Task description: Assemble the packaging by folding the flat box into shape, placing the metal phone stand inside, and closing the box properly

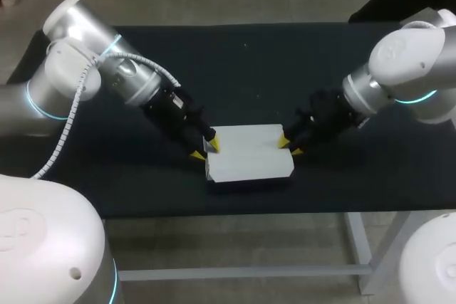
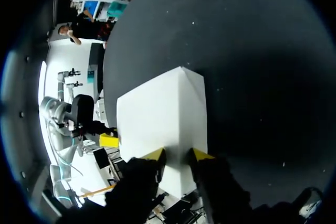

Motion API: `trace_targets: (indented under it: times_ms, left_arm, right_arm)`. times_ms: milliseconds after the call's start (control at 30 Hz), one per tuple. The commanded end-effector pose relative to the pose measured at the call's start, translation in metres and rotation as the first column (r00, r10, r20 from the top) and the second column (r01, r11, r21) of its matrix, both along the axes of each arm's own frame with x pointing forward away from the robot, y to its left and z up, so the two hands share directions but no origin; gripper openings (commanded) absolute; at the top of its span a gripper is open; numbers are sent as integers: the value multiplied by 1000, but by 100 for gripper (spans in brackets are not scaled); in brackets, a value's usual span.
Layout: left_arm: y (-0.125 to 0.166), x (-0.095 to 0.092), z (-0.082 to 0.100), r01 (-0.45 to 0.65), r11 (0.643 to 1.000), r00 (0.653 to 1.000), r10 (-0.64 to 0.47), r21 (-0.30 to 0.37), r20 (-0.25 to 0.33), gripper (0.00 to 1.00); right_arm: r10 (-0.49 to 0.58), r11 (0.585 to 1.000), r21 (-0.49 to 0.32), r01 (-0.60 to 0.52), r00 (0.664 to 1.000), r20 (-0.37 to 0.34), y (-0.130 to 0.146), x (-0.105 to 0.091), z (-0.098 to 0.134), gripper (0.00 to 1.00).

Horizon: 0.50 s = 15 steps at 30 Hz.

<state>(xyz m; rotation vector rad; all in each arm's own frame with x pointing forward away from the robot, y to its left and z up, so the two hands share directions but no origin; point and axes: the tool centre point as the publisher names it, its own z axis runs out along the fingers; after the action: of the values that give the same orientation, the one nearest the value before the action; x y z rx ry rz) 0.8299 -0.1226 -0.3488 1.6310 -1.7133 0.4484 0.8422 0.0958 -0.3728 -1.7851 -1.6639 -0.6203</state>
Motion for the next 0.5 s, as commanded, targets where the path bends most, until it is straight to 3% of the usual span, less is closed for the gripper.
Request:
trace_targets:
  times_ms: [33, 500]
  left_arm:
    - [-28, 9, 7, 22, 1000, 999, -22, -13, -33, 45]
    - [-30, 14, 12, 27, 999, 994, -30, -31, -104, 43]
  right_arm:
    - [12, 1000, 14, -11, 1000, -14, 22, 3, 2, 35]
    - [20, 999, 40, -16, 996, -90, 25, 9, 5, 34]
